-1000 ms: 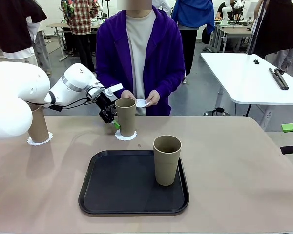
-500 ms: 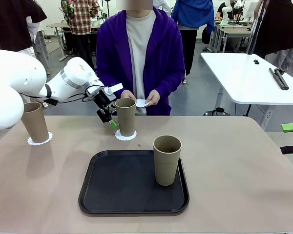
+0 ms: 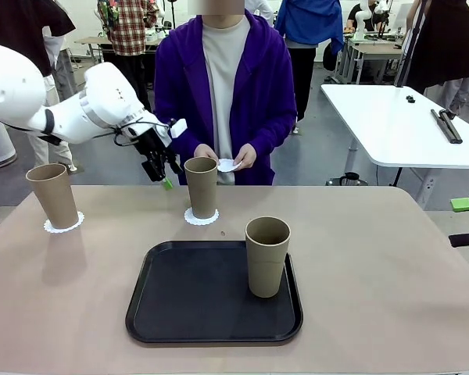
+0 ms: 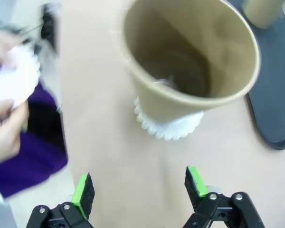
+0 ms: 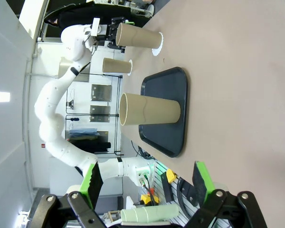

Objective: Place coasters on the table and set cups on them.
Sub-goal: Take one Reusable plastic cup from the Flat Tray and place it on a coaster set by the human.

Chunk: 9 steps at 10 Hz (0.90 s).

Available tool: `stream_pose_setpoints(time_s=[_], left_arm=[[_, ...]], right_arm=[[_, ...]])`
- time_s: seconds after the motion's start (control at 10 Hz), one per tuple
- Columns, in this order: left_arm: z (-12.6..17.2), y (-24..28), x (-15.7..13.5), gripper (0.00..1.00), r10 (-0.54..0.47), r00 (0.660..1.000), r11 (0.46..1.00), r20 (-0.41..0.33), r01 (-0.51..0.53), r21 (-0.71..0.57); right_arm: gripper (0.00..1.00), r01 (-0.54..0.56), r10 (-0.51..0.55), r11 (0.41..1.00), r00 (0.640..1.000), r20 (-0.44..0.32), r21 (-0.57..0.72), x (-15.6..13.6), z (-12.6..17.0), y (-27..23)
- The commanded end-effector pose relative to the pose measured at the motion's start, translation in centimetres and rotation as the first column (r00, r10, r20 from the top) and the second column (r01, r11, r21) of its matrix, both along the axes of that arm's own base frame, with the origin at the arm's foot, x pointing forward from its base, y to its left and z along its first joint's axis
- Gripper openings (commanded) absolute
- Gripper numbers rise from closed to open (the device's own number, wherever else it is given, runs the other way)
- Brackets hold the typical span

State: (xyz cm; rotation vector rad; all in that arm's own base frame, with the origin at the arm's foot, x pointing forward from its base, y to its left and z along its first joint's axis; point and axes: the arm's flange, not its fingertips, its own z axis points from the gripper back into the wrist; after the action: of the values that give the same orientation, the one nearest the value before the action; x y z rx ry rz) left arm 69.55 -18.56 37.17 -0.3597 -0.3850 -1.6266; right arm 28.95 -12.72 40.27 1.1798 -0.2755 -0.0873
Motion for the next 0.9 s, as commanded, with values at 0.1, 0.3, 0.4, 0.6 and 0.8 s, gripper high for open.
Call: stream_pose_setpoints(time_s=[0.1, 0.3, 0.4, 0.6, 0.8], left_arm=[[4.7, 0.1, -6.6, 1.0, 0.414, 0.905, 0.91, -0.096, -0.41, 0.064], [8.8, -0.6, -10.6, 1.0, 0.497, 0.854, 0.867, -0.15, -0.484, 0.119], [10.7, -1.1, -12.3, 1.0, 0.538, 0.825, 0.842, -0.172, -0.517, 0.154], [13.3, -2.0, -15.3, 1.0, 0.628, 0.762, 0.776, -0.16, -0.596, 0.206], [13.7, -2.2, -16.6, 1.0, 0.645, 0.756, 0.757, -0.113, -0.613, 0.225]], right_arm=[[1.0, -0.003, 0.003, 1.0, 1.0, 0.011, 0.009, 0.1, 0.1, 0.1], [1.0, -0.003, 0.003, 1.0, 1.0, 0.011, 0.009, 0.1, 0.1, 0.1], [1.0, -0.003, 0.003, 1.0, 1.0, 0.011, 0.009, 0.1, 0.1, 0.1], [1.0, -0.003, 0.003, 1.0, 1.0, 0.011, 0.009, 0.1, 0.1, 0.1], [1.0, -0.003, 0.003, 1.0, 1.0, 0.011, 0.009, 0.1, 0.1, 0.1]])
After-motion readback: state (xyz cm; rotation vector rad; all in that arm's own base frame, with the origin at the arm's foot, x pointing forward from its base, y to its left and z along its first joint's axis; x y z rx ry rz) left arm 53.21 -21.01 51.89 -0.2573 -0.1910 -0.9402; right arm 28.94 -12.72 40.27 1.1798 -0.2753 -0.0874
